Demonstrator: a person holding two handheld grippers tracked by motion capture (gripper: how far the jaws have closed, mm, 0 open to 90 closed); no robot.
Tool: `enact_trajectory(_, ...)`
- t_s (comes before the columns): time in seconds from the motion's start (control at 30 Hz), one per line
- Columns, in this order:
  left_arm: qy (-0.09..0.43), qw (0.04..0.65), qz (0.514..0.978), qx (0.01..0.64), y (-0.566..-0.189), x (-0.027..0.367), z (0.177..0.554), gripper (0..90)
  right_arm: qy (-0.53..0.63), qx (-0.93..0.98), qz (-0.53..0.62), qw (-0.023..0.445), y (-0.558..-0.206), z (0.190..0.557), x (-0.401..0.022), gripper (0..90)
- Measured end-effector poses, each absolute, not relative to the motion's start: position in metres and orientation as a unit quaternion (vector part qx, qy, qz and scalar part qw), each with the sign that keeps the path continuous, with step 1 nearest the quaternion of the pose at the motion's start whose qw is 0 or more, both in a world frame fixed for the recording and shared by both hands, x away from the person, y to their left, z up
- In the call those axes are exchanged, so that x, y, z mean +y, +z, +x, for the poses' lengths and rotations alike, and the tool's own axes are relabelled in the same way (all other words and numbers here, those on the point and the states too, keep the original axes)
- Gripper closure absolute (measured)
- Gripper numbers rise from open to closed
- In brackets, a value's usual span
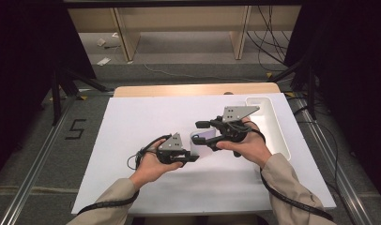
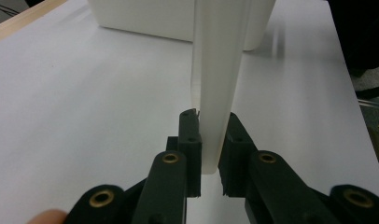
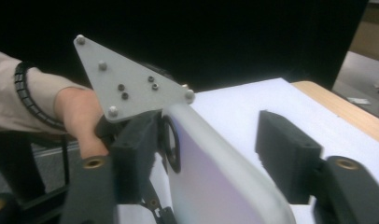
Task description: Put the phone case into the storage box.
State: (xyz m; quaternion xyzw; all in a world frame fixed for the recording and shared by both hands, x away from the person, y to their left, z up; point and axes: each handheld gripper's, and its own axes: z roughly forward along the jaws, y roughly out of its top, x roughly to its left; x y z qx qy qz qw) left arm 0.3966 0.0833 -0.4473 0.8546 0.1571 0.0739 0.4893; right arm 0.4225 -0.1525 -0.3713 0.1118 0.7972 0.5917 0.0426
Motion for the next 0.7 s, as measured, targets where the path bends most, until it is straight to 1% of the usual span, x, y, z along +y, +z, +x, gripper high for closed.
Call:
enact_trajectory(0.1,0.077,0.488,0.852,0.171,-0.447,0.085,0.398,80.6,0.598,0.79,0.126,0.053,-0.372,0.424,-0.155,29.3)
enact_trajectory(0.2,0.083,0.488,0.849,0.186,-0.447,0.086,0.398,80.6,0.602,0.784,0.141,0.063,-0.373,0.425,-0.157,25.5)
enact_trajectory(0.53,0.114,0.477,0.837,0.242,-0.445,0.092,0.4,80.6,0.605,0.769,0.184,0.095,-0.376,0.426,-0.165,20.1)
enact_trajectory(0.7,0.128,0.472,0.829,0.27,-0.442,0.096,0.402,80.6,0.609,0.757,0.209,0.111,-0.379,0.427,-0.169,19.9)
